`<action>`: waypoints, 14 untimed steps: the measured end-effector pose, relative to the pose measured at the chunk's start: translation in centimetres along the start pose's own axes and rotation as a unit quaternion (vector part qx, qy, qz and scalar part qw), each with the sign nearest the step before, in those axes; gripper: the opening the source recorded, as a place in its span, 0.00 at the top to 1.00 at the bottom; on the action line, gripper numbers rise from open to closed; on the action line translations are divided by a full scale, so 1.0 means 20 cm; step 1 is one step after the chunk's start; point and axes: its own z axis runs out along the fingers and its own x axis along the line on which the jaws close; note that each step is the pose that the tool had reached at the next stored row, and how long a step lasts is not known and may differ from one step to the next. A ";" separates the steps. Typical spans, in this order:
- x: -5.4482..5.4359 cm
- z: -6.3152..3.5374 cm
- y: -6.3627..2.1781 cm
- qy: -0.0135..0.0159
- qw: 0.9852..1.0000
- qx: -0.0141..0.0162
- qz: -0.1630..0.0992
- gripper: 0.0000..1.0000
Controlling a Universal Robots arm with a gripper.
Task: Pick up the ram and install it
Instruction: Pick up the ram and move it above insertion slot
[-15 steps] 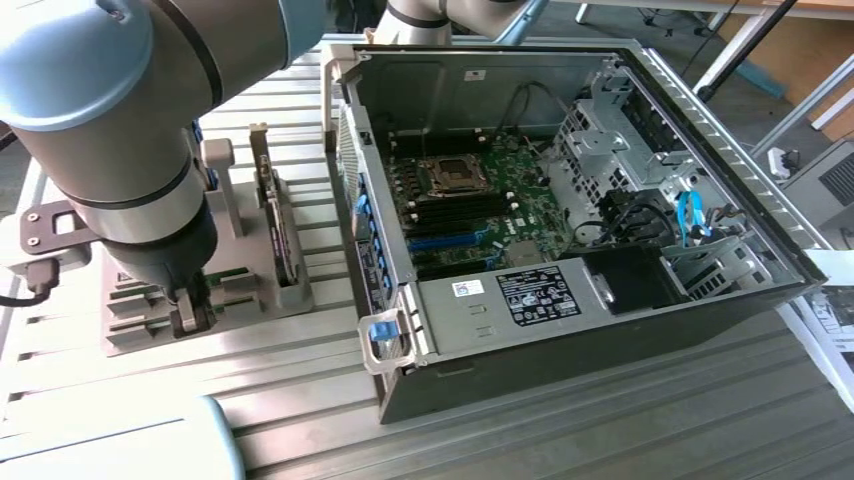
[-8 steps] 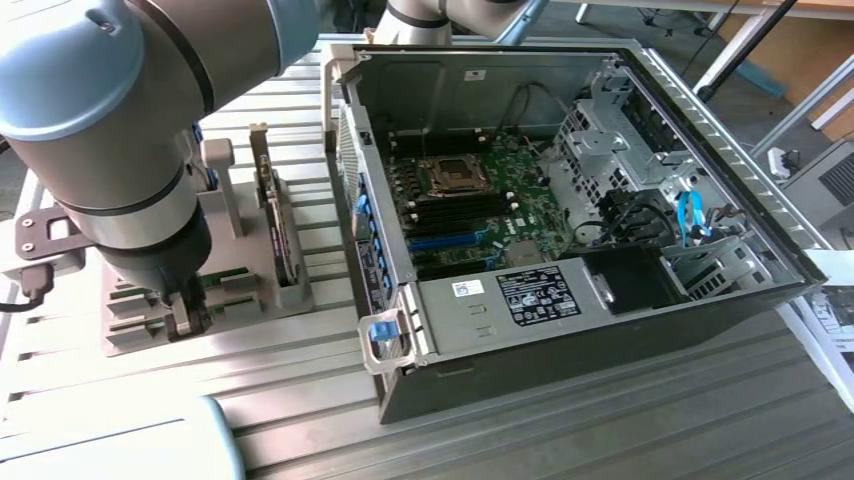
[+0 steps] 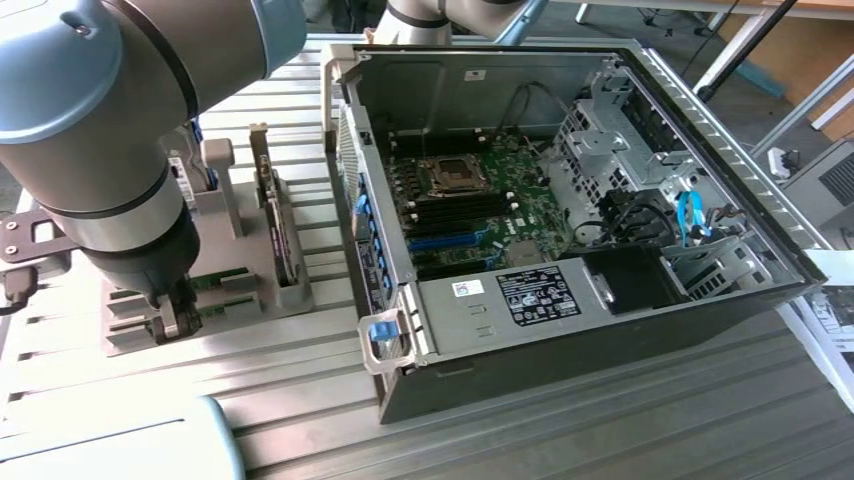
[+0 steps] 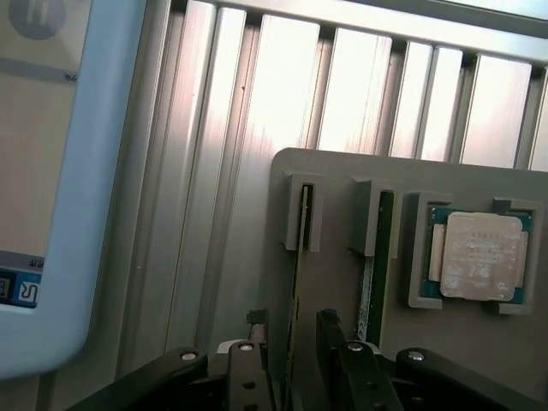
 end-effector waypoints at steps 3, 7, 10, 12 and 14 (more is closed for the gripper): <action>0.00 0.000 0.000 0.000 1.000 0.000 0.000 0.65; 0.00 0.000 0.000 0.000 1.000 0.000 0.000 0.86; 0.00 0.001 0.000 0.000 1.000 0.000 0.000 0.86; 0.00 0.001 0.000 0.000 1.000 0.000 0.000 0.86; 0.00 0.001 0.000 0.000 1.000 0.000 0.000 0.86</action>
